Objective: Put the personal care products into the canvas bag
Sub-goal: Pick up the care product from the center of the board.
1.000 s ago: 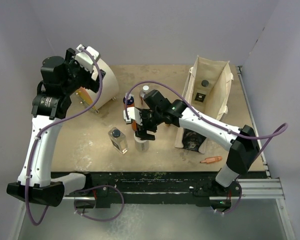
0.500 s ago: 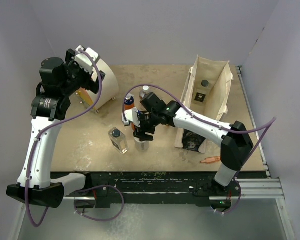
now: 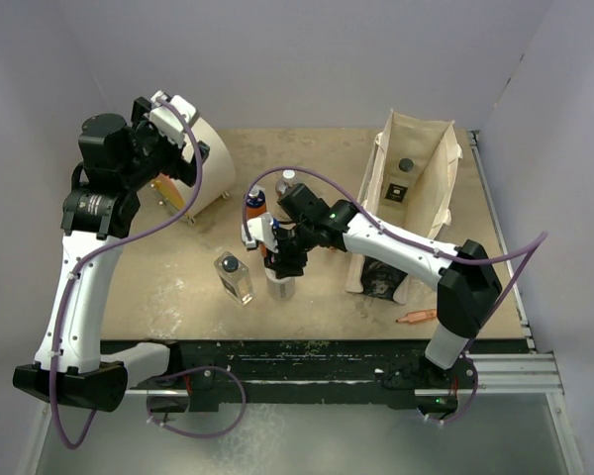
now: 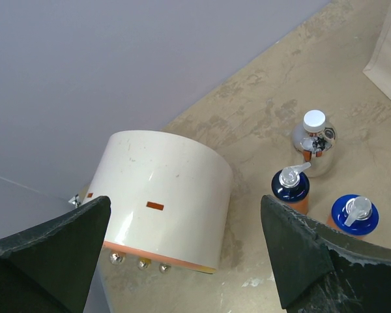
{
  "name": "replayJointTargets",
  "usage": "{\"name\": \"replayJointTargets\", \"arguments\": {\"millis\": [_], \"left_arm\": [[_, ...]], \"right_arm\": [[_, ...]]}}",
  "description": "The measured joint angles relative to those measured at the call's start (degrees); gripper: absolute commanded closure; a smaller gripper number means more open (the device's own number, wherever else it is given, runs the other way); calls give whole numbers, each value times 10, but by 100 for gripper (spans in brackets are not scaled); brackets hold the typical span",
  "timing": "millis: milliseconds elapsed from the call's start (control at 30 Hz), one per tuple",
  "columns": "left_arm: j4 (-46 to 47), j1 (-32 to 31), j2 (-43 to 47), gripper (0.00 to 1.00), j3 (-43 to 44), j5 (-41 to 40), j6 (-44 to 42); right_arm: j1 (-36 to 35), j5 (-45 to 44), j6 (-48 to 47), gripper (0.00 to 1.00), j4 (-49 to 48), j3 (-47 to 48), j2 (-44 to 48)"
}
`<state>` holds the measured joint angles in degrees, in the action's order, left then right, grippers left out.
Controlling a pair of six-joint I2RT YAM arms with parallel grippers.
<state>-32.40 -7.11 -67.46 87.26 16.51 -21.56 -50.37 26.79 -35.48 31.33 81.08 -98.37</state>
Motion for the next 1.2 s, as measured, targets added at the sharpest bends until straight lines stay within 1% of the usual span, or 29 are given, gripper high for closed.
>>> {"name": "replayJointTargets", "arguments": {"millis": [133,167,433,867,1200], "left_arm": [[0,0,0,1,0,10,0],[0,0,0,1,0,14,1],[0,3,-1,1,0,42,11],[2,3,-14,1,-9,49,16],[2,3,-24,1,-9,58,26]], "right_arm": [[0,9,-1,99,6,2,0],[0,11,-2,100,12,4,0],[0,28,-6,100,95,47,-1],[3,28,-7,100,153,147,12],[15,11,-4,100,226,278,77]]}}
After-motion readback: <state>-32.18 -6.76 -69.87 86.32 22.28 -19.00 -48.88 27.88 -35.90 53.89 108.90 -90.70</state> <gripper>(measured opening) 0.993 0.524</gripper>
